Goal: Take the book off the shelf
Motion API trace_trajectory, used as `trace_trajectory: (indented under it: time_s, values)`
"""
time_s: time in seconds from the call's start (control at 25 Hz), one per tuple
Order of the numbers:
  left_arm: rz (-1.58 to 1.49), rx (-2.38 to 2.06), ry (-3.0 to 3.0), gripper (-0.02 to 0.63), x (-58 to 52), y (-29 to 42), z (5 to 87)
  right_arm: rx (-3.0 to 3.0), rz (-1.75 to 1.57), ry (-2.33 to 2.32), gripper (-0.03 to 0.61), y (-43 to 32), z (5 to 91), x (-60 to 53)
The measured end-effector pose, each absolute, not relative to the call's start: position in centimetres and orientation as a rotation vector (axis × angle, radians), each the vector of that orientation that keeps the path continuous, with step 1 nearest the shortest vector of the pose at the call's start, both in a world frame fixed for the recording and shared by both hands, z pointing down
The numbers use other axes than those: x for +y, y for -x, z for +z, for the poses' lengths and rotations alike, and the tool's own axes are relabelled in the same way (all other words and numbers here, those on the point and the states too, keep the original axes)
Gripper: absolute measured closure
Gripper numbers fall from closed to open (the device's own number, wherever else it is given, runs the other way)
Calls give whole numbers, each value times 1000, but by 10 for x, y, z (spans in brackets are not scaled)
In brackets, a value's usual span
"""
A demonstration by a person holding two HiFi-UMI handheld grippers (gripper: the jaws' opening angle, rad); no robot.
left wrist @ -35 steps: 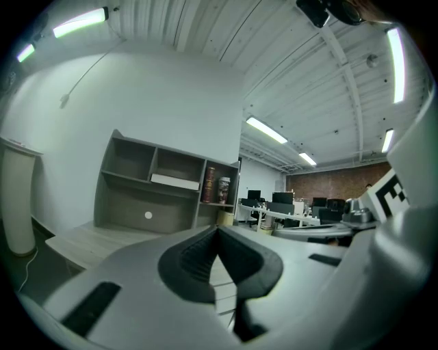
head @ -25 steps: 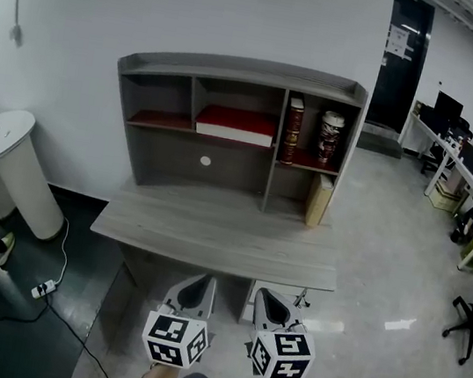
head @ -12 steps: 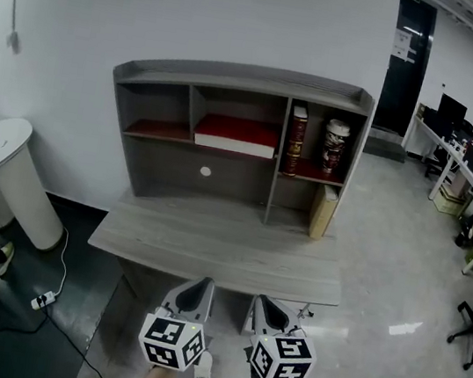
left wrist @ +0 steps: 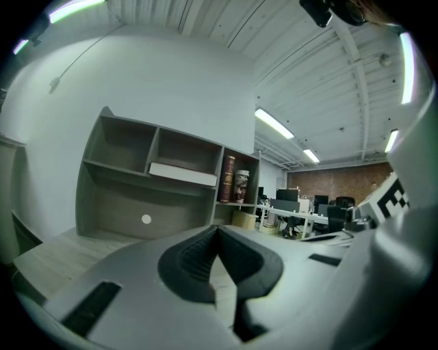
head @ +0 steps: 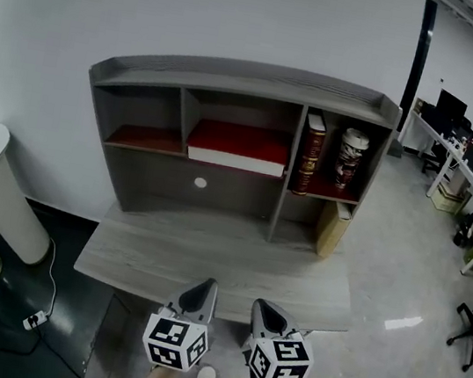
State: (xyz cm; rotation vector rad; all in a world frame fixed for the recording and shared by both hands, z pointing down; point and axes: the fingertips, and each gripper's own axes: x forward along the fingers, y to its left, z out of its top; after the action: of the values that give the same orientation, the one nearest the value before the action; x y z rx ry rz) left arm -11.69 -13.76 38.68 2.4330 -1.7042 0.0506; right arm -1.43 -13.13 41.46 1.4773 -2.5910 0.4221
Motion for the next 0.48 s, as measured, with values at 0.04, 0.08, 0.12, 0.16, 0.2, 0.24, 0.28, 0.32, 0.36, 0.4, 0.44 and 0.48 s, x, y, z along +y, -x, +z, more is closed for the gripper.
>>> trace_trajectory:
  time_s: [0.04, 0.08, 0.12, 0.16, 0.2, 0.24, 0.28, 0.32, 0.36, 0.4, 0.44, 0.48]
  values:
    - [57, -1695, -2439, 601, -148, 122, 387, -2587, 428, -1474, 571, 22, 416, -140]
    - [64, -1687, -2445, 601, -159, 128, 386, -2583, 433, -1472, 571, 29, 418, -149]
    - [73, -1680, -2453, 601, -169, 133, 385, -2578, 437, -1471, 571, 36, 419, -158]
    - [84, -1674, -2463, 601, -180, 138, 384, -2573, 440, -1472, 571, 42, 419, -167]
    - [99, -1669, -2474, 601, -190, 142, 382, -2568, 442, -1475, 571, 47, 419, -176]
    - [116, -1663, -2487, 601, -200, 146, 380, -2563, 442, -1479, 571, 52, 419, -184]
    - [132, -1657, -2500, 601, -210, 149, 378, -2559, 443, -1484, 571, 57, 419, -192]
    - [148, -1650, -2514, 601, -218, 152, 375, -2556, 445, -1490, 571, 62, 418, -199]
    - [162, -1642, -2527, 601, -226, 156, 372, -2554, 445, -1495, 571, 67, 417, -205]
    - [171, -1634, -2540, 601, -232, 158, 369, -2553, 444, -1499, 571, 71, 416, -210]
    - [175, -1627, -2552, 601, -238, 160, 365, -2554, 440, -1503, 571, 76, 414, -215]
    - [178, -1622, -2564, 601, -244, 162, 360, -2556, 434, -1510, 571, 79, 412, -220]
